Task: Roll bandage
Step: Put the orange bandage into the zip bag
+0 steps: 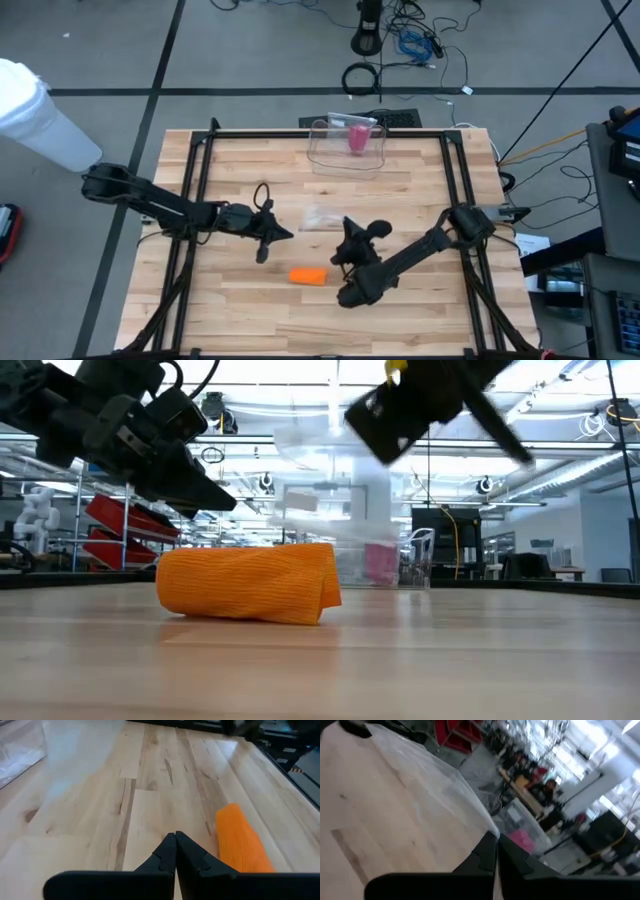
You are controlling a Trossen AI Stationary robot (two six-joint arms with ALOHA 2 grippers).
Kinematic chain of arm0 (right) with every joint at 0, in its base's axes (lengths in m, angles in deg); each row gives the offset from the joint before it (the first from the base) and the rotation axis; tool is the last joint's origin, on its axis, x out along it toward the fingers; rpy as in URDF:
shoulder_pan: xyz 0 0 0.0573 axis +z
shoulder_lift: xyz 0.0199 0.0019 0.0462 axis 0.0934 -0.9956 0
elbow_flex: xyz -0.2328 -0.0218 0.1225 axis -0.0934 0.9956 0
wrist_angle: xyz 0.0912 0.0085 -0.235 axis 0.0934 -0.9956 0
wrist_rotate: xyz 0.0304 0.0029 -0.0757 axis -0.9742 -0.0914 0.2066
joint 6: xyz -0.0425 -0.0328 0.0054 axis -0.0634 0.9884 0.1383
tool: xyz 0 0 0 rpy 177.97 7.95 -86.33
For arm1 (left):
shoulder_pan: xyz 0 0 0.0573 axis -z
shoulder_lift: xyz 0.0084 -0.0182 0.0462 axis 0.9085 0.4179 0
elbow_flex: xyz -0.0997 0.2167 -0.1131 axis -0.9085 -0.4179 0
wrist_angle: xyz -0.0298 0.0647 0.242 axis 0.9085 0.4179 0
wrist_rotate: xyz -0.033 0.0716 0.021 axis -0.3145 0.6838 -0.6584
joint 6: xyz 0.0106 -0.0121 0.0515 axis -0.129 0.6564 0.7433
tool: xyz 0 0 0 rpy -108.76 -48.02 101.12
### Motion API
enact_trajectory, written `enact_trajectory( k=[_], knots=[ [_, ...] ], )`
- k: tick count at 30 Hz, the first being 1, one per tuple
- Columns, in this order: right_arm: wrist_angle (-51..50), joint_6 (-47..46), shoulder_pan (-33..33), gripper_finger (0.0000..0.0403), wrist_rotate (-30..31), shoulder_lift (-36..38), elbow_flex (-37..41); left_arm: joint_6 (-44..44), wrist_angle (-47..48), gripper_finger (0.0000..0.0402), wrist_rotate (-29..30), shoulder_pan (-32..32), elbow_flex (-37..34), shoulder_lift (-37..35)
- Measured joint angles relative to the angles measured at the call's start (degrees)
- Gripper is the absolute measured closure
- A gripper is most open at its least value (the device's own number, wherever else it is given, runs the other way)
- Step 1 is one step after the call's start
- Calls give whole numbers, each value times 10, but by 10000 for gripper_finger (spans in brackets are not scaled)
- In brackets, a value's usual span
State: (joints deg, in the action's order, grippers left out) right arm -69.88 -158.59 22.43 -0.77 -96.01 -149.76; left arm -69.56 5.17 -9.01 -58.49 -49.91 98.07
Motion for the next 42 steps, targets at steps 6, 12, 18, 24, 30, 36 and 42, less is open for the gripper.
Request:
enact_trajectory(
  k=[6,12,18,24,30,36,42],
  knots=[
    [12,7,-18,403,-4,77,0,2,-6,395,1,0,0,3],
    [40,36,-23,403,87,139,-1,3,-5,395,1,0,0,3],
    [56,91,-42,403,31,191,-1,43,-46,395,64,0,0,3],
    [180,279,-70,403,-153,224,-1,94,-127,395,112,-1,0,3],
    [386,524,-100,403,-390,230,-1,105,-136,395,118,-1,0,3],
    [437,590,-136,403,-582,229,-1,89,-68,381,70,0,0,3],
    [439,603,-165,403,-679,229,-1,89,-26,342,48,0,0,13]
  ],
)
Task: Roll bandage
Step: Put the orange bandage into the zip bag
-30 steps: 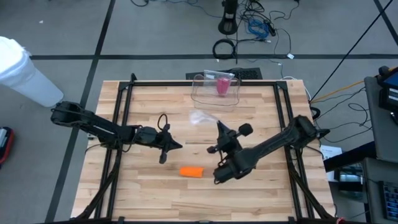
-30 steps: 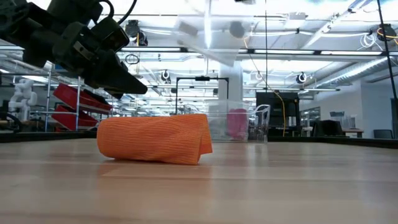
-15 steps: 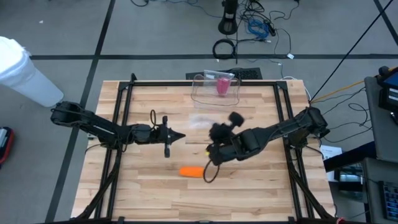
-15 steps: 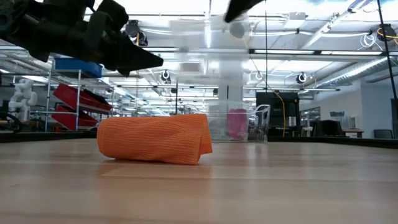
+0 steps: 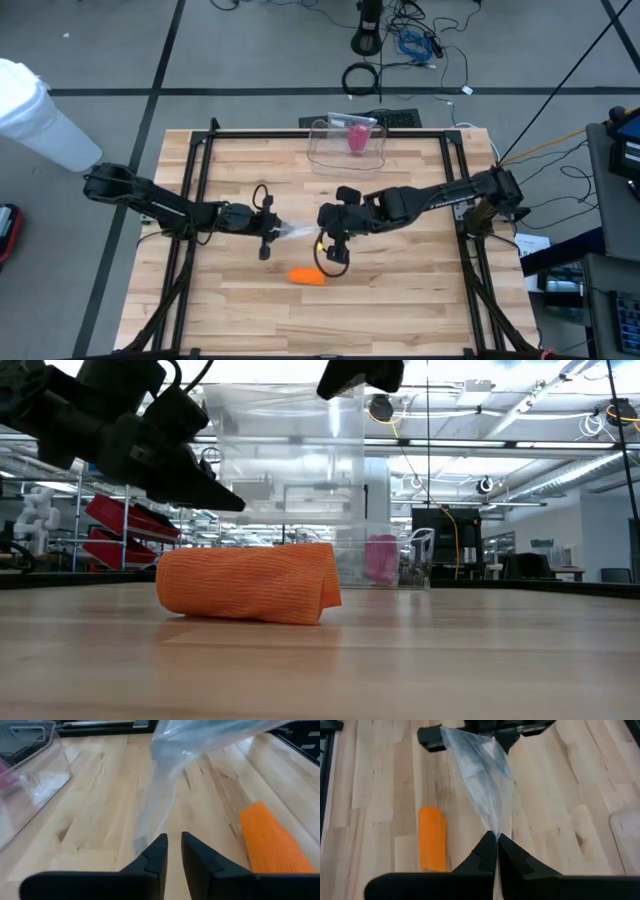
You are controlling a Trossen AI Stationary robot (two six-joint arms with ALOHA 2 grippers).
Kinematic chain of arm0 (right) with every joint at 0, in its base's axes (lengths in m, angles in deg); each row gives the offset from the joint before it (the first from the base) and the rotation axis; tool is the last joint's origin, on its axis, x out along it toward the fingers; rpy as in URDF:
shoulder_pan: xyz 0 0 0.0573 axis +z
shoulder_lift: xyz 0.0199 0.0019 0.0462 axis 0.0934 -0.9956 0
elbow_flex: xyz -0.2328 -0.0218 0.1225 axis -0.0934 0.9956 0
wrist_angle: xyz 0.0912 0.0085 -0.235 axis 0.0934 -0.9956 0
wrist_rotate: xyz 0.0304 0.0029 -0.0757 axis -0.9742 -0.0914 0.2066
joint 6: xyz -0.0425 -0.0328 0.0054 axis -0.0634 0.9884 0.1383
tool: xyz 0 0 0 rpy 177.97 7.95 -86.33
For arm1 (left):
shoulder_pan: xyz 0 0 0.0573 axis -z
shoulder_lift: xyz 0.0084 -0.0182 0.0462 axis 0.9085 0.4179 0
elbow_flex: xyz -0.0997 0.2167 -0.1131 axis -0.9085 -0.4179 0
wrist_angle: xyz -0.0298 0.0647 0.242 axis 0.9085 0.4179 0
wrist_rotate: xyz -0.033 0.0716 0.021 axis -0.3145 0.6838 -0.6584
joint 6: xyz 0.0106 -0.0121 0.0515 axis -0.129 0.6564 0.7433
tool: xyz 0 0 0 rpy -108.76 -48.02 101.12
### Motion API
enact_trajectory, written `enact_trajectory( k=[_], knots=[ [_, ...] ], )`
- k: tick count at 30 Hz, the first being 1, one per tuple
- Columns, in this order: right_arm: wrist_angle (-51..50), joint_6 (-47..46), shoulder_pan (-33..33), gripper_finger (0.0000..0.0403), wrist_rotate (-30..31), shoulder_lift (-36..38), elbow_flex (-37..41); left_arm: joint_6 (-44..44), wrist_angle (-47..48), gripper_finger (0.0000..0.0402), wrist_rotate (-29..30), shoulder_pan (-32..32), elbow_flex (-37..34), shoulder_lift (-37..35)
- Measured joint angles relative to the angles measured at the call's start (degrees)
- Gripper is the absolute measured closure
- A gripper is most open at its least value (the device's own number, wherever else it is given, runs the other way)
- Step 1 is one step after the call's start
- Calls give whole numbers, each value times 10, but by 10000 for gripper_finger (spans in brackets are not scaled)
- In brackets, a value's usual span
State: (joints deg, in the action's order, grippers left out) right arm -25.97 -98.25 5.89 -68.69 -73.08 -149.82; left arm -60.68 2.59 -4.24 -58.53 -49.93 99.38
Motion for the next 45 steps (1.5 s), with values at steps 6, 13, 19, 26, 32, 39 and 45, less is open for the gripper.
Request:
enact_trajectory(
  k=[6,13,19,26,32,39,45],
  knots=[
    [3,7,-8,403,-15,0,0,13,-24,339,0,0,0,11],
    [-7,21,-8,403,-47,0,0,16,-23,380,28,0,0,14],
    [-81,25,-8,403,-61,0,0,1,41,381,102,-2,0,14],
    [-71,25,-8,403,-61,0,0,-11,37,277,44,-7,0,14],
    [-61,25,-8,403,-60,0,0,-15,33,237,25,-6,0,14],
    [-52,59,-10,403,-51,0,0,-15,38,235,24,-6,0,14],
    [-43,76,-27,403,-39,-1,0,23,40,235,14,-7,0,14]
  ],
)
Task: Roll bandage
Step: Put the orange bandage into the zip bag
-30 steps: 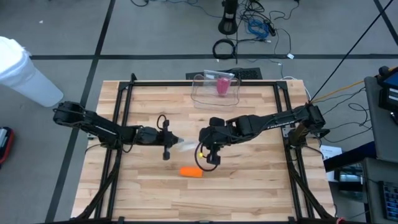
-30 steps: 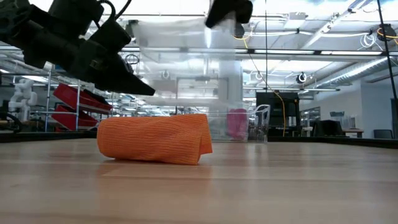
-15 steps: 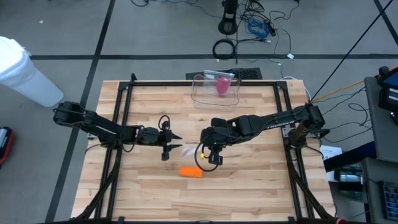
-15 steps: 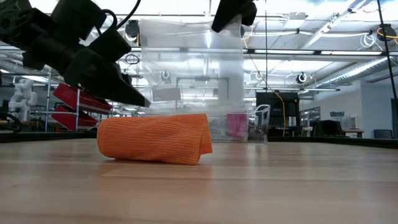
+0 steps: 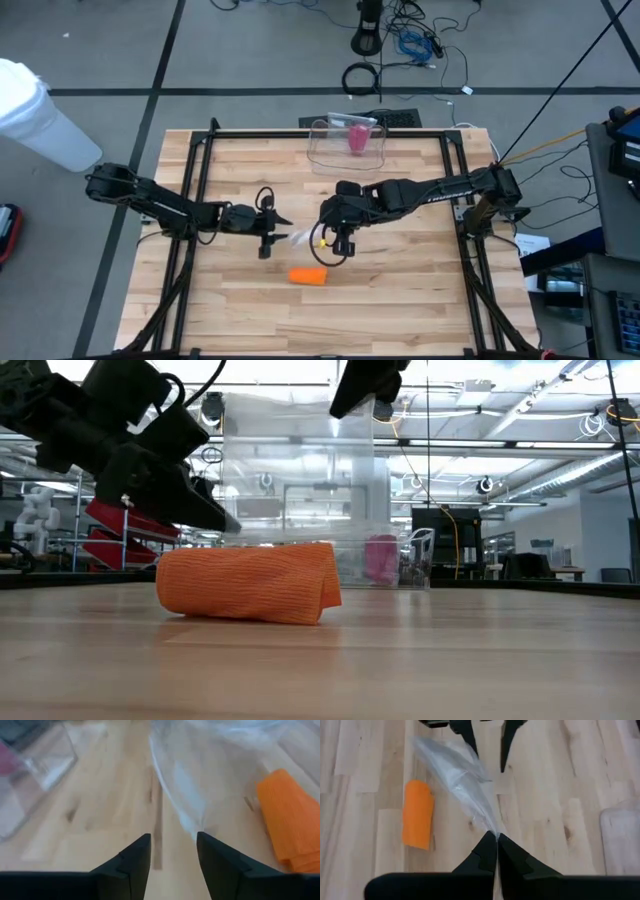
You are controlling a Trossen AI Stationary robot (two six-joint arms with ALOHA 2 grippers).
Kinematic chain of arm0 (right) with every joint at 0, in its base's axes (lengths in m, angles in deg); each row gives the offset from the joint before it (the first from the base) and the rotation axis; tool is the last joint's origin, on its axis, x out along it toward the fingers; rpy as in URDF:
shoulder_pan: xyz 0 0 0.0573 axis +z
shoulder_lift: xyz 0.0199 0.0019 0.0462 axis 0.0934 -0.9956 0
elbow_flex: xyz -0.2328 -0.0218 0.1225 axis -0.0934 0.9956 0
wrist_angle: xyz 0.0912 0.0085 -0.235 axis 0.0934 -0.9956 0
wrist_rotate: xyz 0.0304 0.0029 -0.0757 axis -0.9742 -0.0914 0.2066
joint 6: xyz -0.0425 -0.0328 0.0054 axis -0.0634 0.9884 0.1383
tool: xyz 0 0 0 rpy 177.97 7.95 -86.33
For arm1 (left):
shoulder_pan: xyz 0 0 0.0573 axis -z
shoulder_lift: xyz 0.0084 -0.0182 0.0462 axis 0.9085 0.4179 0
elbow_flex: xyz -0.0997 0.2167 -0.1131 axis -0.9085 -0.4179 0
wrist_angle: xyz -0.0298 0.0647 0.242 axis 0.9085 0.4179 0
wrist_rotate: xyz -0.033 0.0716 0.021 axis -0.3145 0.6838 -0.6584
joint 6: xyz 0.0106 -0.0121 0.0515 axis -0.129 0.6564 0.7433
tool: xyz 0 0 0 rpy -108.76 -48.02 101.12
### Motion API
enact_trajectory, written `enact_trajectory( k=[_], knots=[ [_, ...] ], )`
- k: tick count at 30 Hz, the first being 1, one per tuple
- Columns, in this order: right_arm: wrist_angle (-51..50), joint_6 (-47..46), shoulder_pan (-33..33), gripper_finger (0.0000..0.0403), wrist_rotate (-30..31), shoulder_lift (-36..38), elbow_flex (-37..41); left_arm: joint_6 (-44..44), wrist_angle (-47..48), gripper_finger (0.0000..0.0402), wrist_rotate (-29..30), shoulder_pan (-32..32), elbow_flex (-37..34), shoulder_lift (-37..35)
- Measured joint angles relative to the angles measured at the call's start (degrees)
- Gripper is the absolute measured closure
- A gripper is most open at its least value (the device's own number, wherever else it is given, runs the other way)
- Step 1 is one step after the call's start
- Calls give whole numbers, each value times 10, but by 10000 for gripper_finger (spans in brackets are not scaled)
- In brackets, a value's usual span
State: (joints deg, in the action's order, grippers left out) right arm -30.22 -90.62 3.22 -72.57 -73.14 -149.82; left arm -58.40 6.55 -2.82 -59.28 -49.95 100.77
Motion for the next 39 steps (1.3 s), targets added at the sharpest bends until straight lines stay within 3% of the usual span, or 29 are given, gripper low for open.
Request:
enact_trajectory(
  k=[8,16,26,39],
  knots=[
    [20,17,-4,403,28,0,0,-4,-35,235,3,-2,0,0],
    [46,-30,-3,403,26,0,32,-8,-35,235,-7,19,0,0],
    [125,-47,-2,403,26,0,106,-23,-35,235,29,20,0,0],
    [171,-44,-2,403,25,3,109,-23,-35,235,50,20,0,0]
  ],
)
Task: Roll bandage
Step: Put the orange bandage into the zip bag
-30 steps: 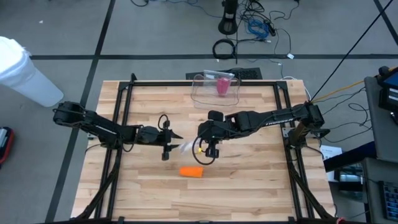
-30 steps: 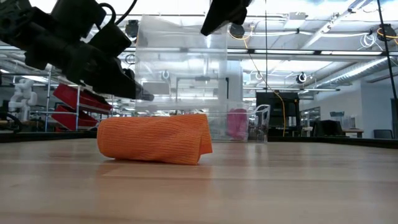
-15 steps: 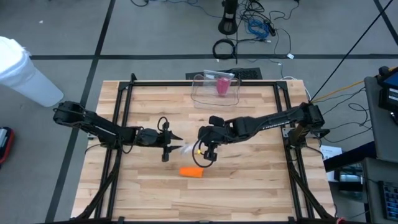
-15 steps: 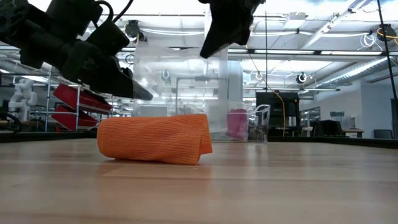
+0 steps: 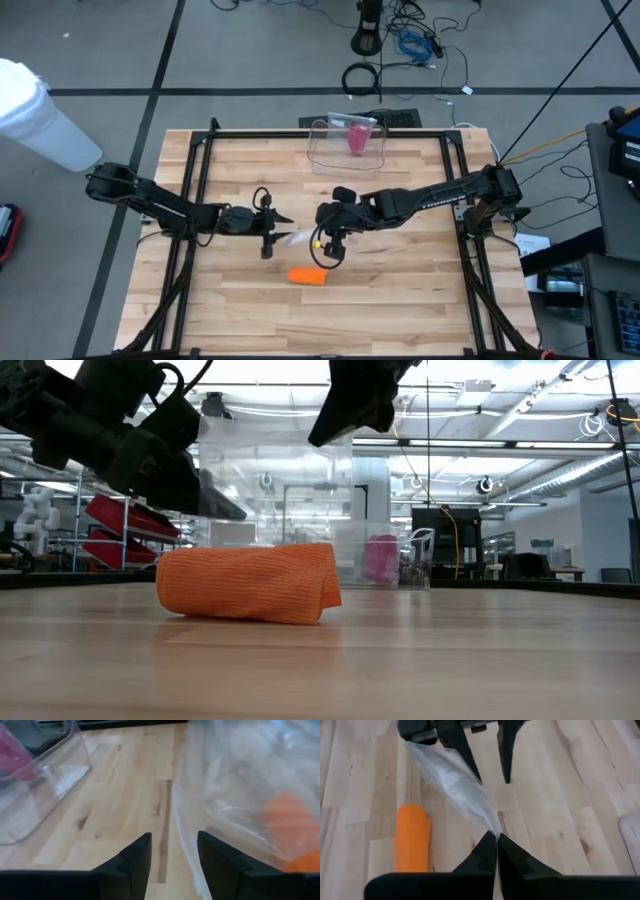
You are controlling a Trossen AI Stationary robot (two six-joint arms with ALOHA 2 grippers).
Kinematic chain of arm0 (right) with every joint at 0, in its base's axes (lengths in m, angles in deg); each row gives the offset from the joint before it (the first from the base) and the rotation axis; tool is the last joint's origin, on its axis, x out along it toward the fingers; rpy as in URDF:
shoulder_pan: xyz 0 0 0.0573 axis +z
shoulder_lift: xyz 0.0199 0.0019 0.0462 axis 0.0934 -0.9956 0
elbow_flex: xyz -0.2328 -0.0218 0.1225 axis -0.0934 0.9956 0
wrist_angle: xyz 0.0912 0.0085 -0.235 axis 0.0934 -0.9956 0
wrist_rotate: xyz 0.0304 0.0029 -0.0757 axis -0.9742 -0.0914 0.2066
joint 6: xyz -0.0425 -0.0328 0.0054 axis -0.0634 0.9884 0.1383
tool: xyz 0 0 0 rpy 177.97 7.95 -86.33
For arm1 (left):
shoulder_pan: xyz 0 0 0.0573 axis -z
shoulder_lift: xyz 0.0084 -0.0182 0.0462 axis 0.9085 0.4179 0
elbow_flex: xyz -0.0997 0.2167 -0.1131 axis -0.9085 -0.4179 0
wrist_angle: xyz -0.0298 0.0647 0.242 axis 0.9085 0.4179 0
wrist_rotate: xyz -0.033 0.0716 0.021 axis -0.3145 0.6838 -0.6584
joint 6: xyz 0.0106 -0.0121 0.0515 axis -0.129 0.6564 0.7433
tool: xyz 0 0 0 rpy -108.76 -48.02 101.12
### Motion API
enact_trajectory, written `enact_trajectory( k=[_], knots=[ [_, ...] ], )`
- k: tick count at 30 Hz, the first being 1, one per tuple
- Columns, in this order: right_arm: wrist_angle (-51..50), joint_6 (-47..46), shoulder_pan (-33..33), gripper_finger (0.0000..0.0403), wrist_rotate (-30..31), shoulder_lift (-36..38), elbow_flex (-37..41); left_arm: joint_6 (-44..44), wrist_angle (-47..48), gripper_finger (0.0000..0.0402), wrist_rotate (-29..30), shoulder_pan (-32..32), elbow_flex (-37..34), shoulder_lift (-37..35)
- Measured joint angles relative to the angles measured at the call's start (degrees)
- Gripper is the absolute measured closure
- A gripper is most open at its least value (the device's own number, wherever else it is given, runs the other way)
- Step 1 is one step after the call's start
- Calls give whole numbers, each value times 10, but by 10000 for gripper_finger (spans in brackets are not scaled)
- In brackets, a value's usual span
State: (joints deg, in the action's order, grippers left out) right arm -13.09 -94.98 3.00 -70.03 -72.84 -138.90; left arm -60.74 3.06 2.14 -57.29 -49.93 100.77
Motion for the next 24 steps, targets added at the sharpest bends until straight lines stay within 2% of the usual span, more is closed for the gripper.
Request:
enact_trajectory(
  k=[5,8,11,14,24],
  knots=[
    [14,5,4,403,-2,0,0,0,1,252,8,0,0,0],
    [10,2,4,403,5,6,0,0,24,268,-17,0,0,0],
    [-19,-4,4,403,32,17,0,0,61,273,-32,0,0,0],
    [-54,-18,4,403,60,33,0,-8,86,273,-20,0,0,0],
    [-57,-24,0,403,58,34,0,-10,15,268,-26,0,0,0]
  ],
)
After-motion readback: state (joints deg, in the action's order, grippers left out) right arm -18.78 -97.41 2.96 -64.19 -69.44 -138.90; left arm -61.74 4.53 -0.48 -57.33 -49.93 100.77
